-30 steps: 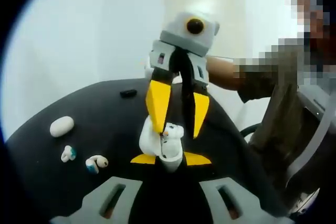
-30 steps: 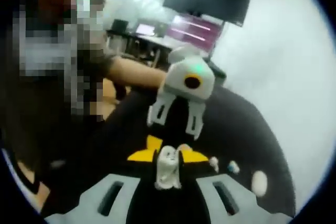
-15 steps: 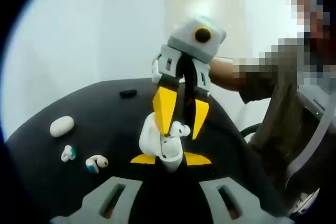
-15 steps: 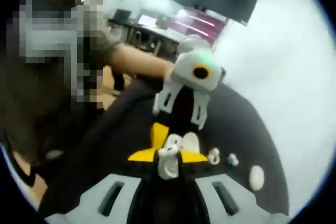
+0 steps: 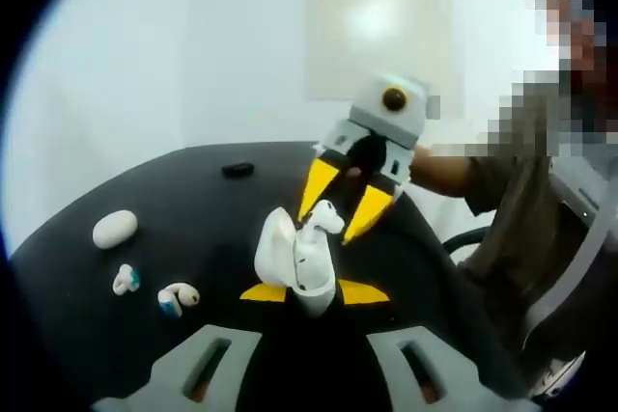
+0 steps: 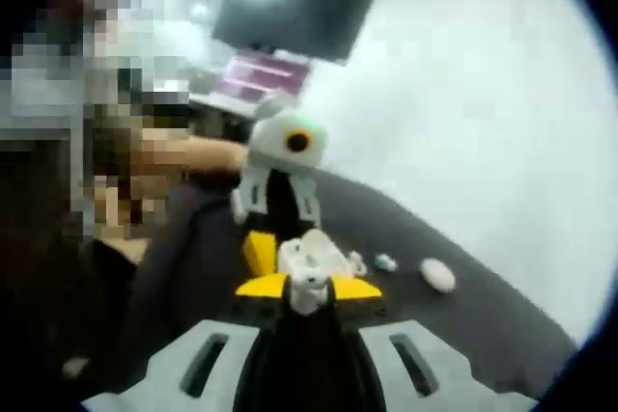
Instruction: Pick up three earphones and place each one into its charging case using tactile feedback, ensure that each earphone is properly inserted and securely positioned inside the case.
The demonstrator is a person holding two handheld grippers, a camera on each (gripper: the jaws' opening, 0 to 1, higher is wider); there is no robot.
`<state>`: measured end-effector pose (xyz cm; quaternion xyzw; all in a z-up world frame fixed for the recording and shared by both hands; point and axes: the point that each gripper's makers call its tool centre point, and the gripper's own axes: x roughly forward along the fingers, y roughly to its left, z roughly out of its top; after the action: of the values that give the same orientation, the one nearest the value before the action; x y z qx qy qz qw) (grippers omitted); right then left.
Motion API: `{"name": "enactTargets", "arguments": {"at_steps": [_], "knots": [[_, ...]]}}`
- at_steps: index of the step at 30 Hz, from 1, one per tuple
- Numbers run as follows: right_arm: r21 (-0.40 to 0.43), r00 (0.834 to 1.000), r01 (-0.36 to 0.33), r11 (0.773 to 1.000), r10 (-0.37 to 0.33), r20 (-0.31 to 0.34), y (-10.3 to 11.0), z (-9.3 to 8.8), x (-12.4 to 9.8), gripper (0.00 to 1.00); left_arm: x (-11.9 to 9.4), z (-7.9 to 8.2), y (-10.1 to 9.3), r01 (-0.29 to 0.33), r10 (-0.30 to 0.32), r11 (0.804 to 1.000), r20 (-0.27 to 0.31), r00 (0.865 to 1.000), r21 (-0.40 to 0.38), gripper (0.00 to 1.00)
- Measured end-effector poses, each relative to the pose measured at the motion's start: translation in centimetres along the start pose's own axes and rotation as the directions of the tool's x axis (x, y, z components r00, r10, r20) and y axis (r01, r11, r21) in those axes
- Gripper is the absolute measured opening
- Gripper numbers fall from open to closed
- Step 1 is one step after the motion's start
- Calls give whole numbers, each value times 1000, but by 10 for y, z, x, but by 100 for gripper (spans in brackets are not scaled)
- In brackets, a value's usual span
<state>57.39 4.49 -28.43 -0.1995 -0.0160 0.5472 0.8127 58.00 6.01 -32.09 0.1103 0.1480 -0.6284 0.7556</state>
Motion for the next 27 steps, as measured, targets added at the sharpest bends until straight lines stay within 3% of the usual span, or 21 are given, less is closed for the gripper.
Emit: {"name": "enactTargets", "arguments": {"at_steps": [2,7,12,14,19,22,25,27], "knots": [[102,999,31,994,-32,4,-3,0,3,17,0,0,0,-3,3,1000,1,1000,2,14],[224,995,96,970,-102,15,-10,7,7,17,0,0,0,-7,7,1000,2,1000,4,14],[235,996,88,968,-90,-2,-7,6,10,17,0,0,0,-8,8,1000,2,1000,6,14],[286,996,91,954,-91,-15,-4,3,10,17,0,0,1,-9,9,1000,2,1000,8,14],[320,983,182,930,-176,-46,-4,1,9,17,-1,0,1,-10,10,1000,3,1000,12,14],[287,976,216,933,-204,-72,-2,2,11,18,-1,0,1,-10,10,1000,3,1000,12,14],[331,972,236,914,-221,-85,3,7,14,26,-1,0,1,-11,11,1000,3,1000,13,14],[314,971,238,919,-226,-76,6,10,14,30,-1,0,1,-12,12,1000,4,1000,15,14]]}}
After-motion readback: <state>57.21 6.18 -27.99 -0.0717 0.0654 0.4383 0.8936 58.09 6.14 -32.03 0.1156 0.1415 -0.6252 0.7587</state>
